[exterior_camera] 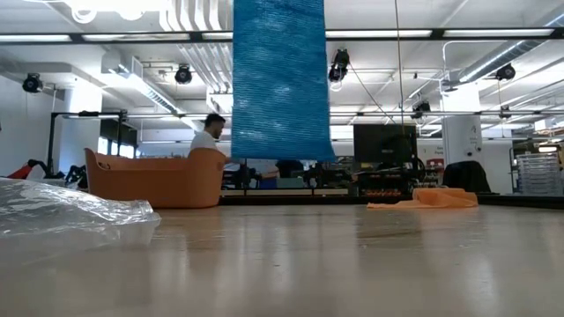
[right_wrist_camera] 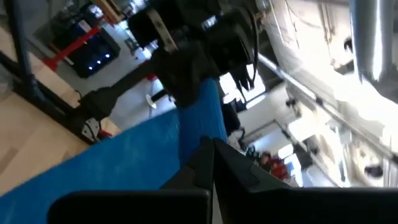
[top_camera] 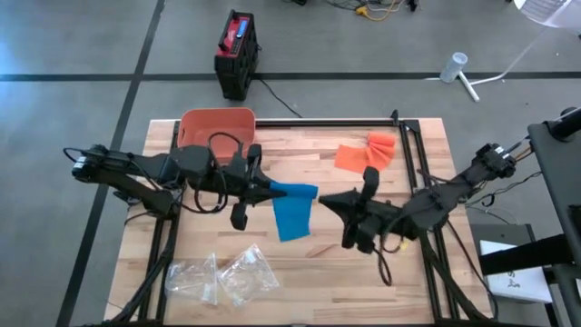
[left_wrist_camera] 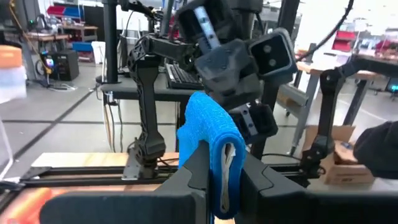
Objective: Roll bandage
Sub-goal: Roll the blue bandage
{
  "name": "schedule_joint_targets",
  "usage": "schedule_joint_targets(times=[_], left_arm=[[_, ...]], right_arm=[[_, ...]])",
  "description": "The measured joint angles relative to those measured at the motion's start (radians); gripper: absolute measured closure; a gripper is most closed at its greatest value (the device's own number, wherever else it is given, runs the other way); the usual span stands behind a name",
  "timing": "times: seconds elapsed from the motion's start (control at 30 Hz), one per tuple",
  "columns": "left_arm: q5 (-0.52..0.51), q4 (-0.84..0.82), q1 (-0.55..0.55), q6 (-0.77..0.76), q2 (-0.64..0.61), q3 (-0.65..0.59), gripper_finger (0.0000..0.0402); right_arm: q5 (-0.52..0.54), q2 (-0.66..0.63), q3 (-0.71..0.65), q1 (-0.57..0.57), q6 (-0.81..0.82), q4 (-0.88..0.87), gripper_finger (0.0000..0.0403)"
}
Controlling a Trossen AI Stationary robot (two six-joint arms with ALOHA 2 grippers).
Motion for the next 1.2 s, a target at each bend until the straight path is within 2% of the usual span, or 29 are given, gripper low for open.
schedule_joint_targets(times=[0.43, 0.63, 1.2], left_arm=[[-0.081, -0.04, 0.0, 0.064, 0.0, 0.0, 0.0379], [-0.083, -0.043, -0.001, 0.079, 0.0, 0.0, 0.0379], [-0.062, -0.055, -0.007, 0.101, 0.006, -0.001, 0.0379]], right_arm=[[-0.059, 0.008, -0.006, -0.061, 0.108, -0.009, 0.0403], [-0.063, 0.008, -0.008, -0.09, 0.152, -0.095, 0.0403], [0.071, 0.007, -0.01, -0.138, 0.18, -0.099, 0.0403]])
